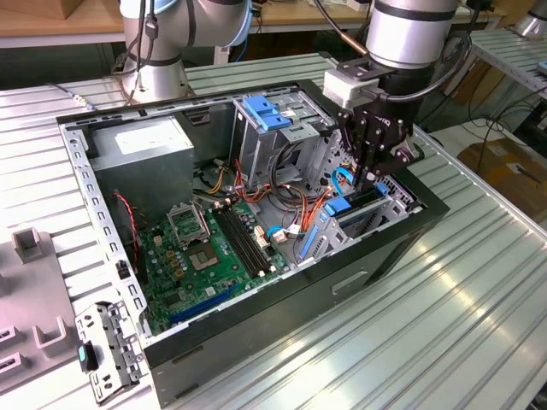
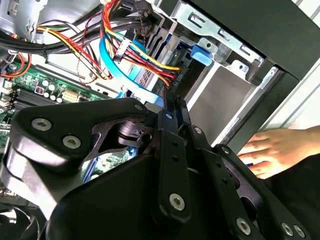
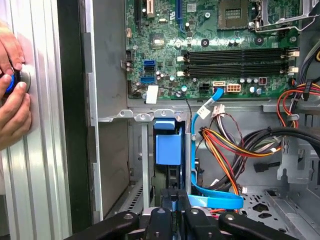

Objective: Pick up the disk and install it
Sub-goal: 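Insert the second disk wire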

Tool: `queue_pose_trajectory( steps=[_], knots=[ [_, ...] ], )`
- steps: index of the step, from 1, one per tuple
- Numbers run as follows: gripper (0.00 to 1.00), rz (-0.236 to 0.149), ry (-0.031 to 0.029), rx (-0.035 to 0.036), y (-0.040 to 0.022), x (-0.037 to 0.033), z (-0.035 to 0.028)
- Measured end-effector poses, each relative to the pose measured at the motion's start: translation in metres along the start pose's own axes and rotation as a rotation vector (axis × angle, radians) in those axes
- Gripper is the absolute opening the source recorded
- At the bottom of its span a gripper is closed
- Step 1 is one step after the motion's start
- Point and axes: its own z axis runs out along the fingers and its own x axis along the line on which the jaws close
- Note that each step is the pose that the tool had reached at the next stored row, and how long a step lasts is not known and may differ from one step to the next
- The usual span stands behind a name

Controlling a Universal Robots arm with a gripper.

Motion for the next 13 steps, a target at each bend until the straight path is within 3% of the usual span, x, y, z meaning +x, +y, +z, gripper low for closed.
queue_pose_trajectory(
  steps=[2, 10, 11, 12, 13],
  knots=[
    [0.16, -0.002, -0.0133, 0.0091, 0.0011, 0.0016, 0.0006],
    [0.16, -0.002, -0.0146, 0.0103, 0.0012, 0.0016, 0.0006],
    [0.16, -0.001, -0.0152, 0.0128, 0.0015, 0.0016, 0.0006],
    [0.16, 0.0, -0.0172, 0.0235, 0.0027, 0.0022, 0.0006],
    [0.16, 0.001, -0.0197, 0.0292, 0.0035, 0.0024, 0.0008]
  ],
)
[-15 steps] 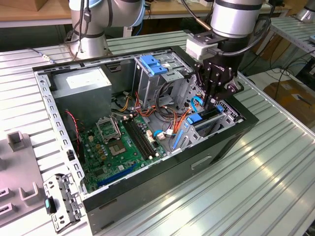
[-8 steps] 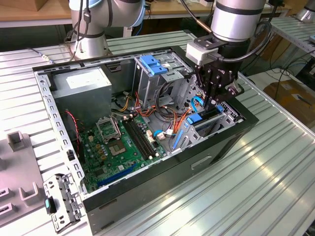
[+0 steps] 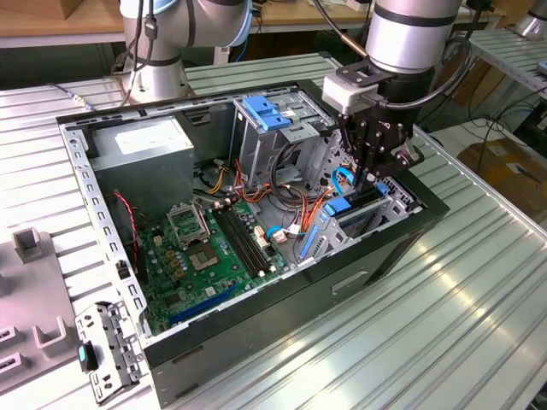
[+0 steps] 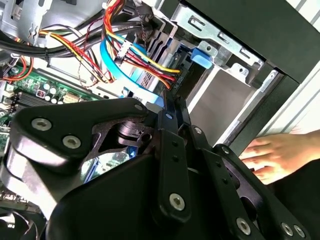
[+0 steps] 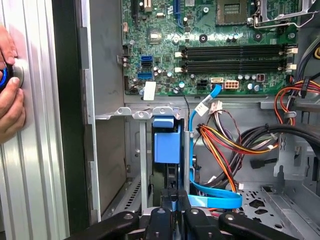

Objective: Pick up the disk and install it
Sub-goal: 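Insert the second disk wire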

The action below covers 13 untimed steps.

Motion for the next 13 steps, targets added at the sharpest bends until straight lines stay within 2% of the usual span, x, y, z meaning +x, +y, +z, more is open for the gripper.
queue_pose_trajectory(
  steps=[2, 3, 5, 7, 10, 11, 12, 13],
  knots=[
    [0.16, 0.002, -0.0092, 0.0098, 0.001, 0.0008, 0.0002],
    [0.16, 0.003, -0.0129, 0.0108, 0.001, 0.0013, 0.0004],
    [0.16, 0.005, -0.0291, 0.0132, 0.0013, 0.0039, 0.0012],
    [0.16, 0.008, -0.0489, 0.0147, 0.0014, 0.0063, 0.0017],
    [0.16, 0.014, -0.0947, 0.0135, 0.0014, 0.0154, 0.0043],
    [0.16, 0.015, -0.102, 0.0133, 0.0015, 0.0167, 0.0049],
    [0.16, 0.016, -0.1057, 0.0132, 0.0015, 0.0172, 0.0051],
    [0.16, 0.016, -0.1118, 0.0131, 0.0016, 0.0176, 0.0056]
  ],
)
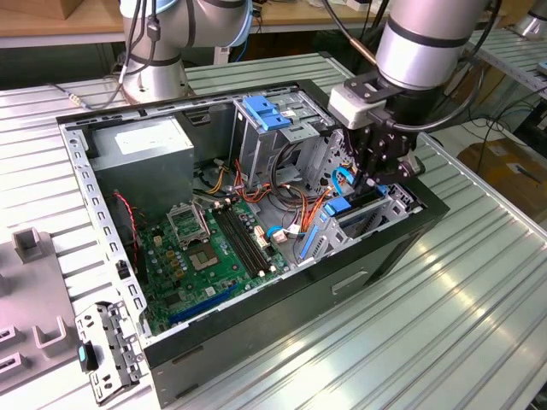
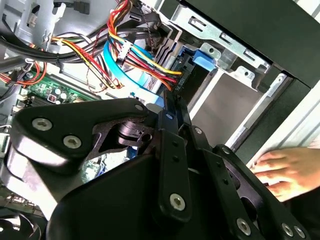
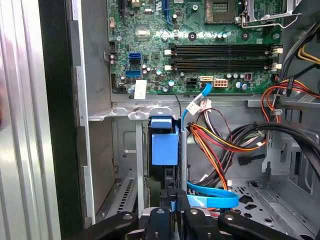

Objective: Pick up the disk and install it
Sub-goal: 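Insert the second disk wire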

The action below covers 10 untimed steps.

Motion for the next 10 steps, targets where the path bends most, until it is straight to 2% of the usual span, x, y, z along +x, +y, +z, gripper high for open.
queue_pose_trajectory(
  steps=[1, 2, 4, 10],
  knots=[
    [0.16, 0.0, -0.002, -0.0001, 0.0, 0.0, 0.0001],
    [0.16, 0.001, -0.0069, -0.0003, 0.0, 0.0, 0.0002],
    [0.16, 0.001, -0.0111, -0.0004, 0.0001, 0.0003, 0.0006],
    [0.16, 0.002, -0.0137, -0.0005, 0.0002, 0.0013, 0.0021]
  ],
)
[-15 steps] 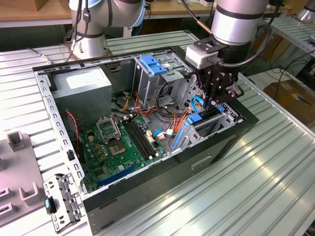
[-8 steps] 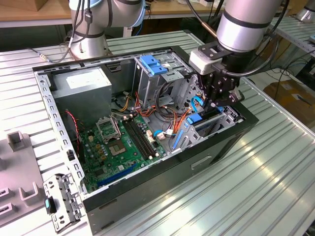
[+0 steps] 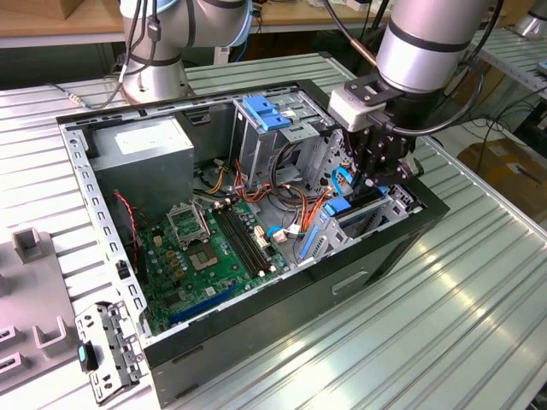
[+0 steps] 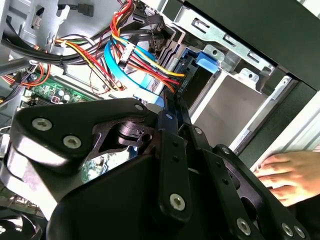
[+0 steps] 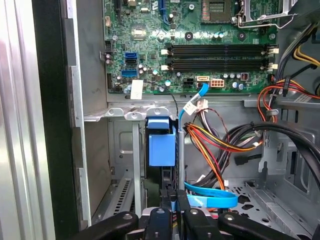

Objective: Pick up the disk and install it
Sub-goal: 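Insert the second disk wire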

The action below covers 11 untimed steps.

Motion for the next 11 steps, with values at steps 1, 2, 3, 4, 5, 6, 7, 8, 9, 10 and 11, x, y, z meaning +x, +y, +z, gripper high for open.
queue_pose_trajectory(
  steps=[1, 2, 3, 4, 5, 6, 7, 8, 9, 10, 11],
  knots=[
    [0.16, 0.0, -0.0006, 0.0, 0.0001, 0.0002, 0.0007],
    [0.16, 0.0, -0.0015, -0.0001, 0.0002, 0.0004, 0.0014],
    [0.16, 0.0, -0.0021, -0.0002, 0.0003, 0.0006, 0.002],
    [0.16, 0.0, -0.0022, -0.0004, 0.0005, 0.0009, 0.0037],
    [0.16, 0.0, -0.0015, -0.0008, 0.0009, 0.0015, 0.0065],
    [0.16, 0.001, -0.0038, -0.0007, 0.0013, 0.0026, 0.0098],
    [0.16, 0.0, -0.0035, -0.0008, 0.0012, 0.0028, 0.0094],
    [0.16, 0.001, -0.0039, -0.0007, 0.0013, 0.0029, 0.0097],
    [0.16, 0.001, -0.004, -0.0007, 0.0013, 0.0029, 0.0097],
    [0.16, 0.001, -0.0041, -0.0007, 0.0013, 0.0029, 0.0097],
    [0.18, 0.001, -0.0044, -0.0006, 0.0013, 0.0028, 0.0096]
  ],
)
